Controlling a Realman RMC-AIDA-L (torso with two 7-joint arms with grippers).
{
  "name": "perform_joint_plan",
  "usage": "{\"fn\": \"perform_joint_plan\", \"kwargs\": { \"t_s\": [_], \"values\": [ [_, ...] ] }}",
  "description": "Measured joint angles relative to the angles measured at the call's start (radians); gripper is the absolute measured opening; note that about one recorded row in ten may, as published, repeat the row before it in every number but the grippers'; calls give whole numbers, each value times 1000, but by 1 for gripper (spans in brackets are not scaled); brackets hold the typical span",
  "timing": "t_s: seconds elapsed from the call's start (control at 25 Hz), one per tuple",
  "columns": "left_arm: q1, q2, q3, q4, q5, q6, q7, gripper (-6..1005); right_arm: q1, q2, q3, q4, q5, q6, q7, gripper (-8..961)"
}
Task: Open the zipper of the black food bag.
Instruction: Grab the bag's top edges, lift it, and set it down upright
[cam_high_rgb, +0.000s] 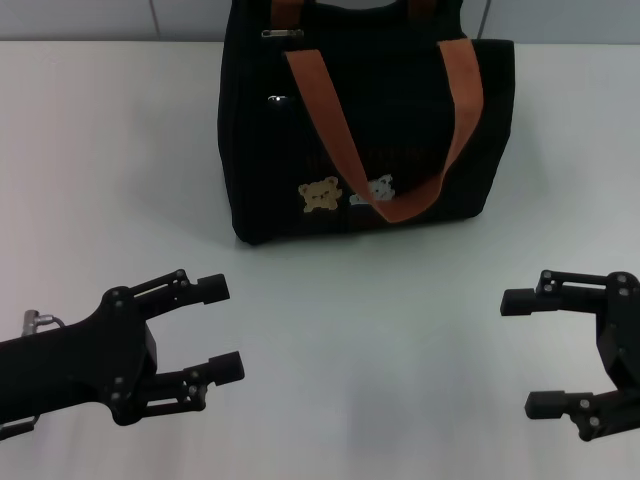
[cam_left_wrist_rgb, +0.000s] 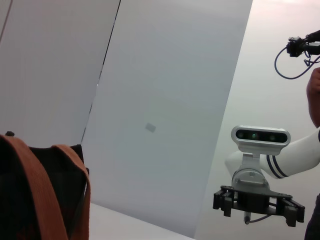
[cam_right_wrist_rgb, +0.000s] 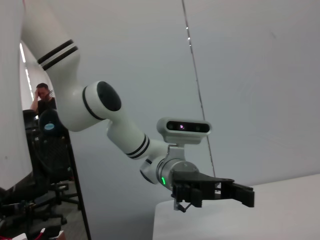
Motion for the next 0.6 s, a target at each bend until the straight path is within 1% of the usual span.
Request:
{"fn": "perform_joint_plan", "kwargs": {
  "t_s": [0.2,0.28,0.52,0.6],
  "values": [
    [-3,3,-2,1,0,2,-8,828,2,5,-5,-2,-1,-4,-7,843],
    [-5,4,-3,2,0,2,-11,828,2,11,-5,-2,-1,-3,-8,843],
    [-6,4,-2,2,0,2,-12,826,3,16,-6,-2,-1,2,-13,844],
    [-6,4,-2,3,0,2,-12,826,3,21,-6,-2,-1,2,-15,844]
  ]
}}
